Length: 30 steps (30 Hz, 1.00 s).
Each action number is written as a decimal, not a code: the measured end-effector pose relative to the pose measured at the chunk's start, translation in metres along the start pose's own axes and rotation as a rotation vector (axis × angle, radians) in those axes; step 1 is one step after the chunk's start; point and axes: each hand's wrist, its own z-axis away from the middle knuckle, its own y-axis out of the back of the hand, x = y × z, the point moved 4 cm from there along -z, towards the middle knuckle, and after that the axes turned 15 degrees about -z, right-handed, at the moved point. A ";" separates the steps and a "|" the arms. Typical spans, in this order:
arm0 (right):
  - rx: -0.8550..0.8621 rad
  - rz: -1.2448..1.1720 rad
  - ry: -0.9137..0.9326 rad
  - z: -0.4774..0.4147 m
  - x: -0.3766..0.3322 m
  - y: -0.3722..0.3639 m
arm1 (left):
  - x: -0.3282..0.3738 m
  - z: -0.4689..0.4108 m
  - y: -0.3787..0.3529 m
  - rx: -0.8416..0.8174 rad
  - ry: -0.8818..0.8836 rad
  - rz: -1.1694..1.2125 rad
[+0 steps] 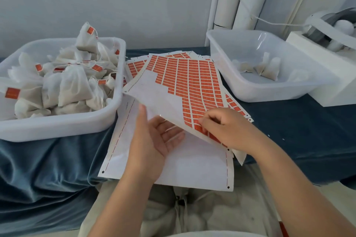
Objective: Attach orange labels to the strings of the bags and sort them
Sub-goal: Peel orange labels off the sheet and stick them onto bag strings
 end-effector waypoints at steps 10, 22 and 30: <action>0.040 0.070 0.125 0.012 -0.014 -0.012 | -0.011 -0.003 0.000 -0.108 -0.137 -0.450; 0.154 0.181 0.216 0.016 -0.022 -0.027 | -0.002 0.007 0.003 -0.058 -0.148 -0.659; 0.164 0.092 0.226 0.014 -0.021 -0.027 | 0.001 0.004 0.005 -0.065 -0.180 -0.601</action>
